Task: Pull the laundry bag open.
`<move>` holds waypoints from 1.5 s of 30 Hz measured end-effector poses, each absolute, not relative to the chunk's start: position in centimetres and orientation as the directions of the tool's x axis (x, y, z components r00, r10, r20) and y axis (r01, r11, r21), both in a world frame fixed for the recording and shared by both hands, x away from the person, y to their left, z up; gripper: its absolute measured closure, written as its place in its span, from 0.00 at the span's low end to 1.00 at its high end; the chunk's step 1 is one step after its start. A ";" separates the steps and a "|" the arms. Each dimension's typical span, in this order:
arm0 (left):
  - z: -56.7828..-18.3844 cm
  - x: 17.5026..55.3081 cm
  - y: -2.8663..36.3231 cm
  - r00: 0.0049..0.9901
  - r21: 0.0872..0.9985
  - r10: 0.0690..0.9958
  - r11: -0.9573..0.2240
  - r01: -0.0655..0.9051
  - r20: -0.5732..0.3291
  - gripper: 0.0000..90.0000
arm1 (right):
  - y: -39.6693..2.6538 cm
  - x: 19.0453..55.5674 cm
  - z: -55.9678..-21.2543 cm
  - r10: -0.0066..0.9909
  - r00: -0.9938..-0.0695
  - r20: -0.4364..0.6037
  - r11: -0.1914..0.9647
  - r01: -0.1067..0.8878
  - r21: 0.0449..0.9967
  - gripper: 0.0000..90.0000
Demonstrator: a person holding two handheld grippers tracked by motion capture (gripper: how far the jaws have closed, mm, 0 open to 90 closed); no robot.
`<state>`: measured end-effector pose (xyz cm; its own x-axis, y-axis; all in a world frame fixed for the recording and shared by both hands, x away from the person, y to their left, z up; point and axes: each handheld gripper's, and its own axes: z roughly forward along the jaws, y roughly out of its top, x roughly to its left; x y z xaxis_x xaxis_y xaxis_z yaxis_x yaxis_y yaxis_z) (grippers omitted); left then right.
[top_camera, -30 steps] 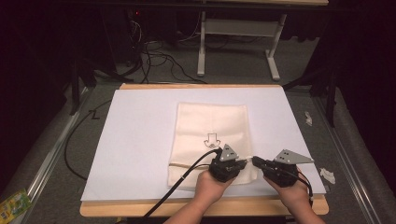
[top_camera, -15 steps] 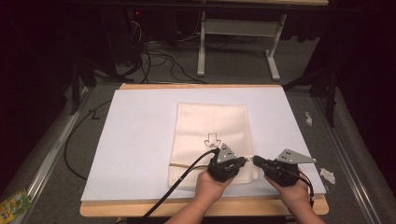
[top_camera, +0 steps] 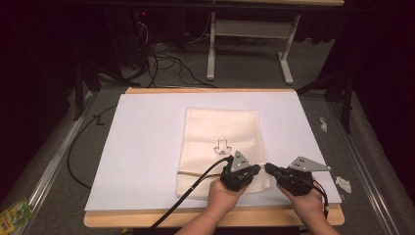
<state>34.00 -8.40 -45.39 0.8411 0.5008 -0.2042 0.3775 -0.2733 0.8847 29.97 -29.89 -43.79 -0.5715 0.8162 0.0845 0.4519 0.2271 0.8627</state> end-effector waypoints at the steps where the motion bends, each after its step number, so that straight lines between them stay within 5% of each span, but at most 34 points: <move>1: -45.4 34.0 -8.3 0.836 0.885 0.503 -0.260 0.387 -0.217 0.98 | -29.8 30.0 -43.8 0.819 -0.569 0.077 0.230 0.448 0.864 0.97; 15: -45.8 34.1 -7.5 0.830 0.865 0.486 -0.253 0.434 -0.274 0.98 | -29.6 29.9 -43.7 0.805 -0.588 0.084 0.240 0.451 0.860 0.97; 30: -45.8 34.1 -7.5 0.837 0.860 0.485 -0.284 0.425 -0.253 0.97 | -29.7 30.7 -44.8 0.788 -0.594 0.162 0.194 0.489 0.850 0.82; 36: -46.0 34.3 -7.3 0.833 0.856 0.481 -0.276 0.438 -0.271 0.97 | -29.5 30.9 -44.8 0.777 -0.609 0.160 0.211 0.492 0.845 0.94; 45: -46.3 34.3 -7.2 0.795 0.851 0.494 -0.185 0.492 -0.353 0.98 | -29.1 30.2 -43.9 0.816 -0.569 0.097 0.206 0.445 0.871 0.97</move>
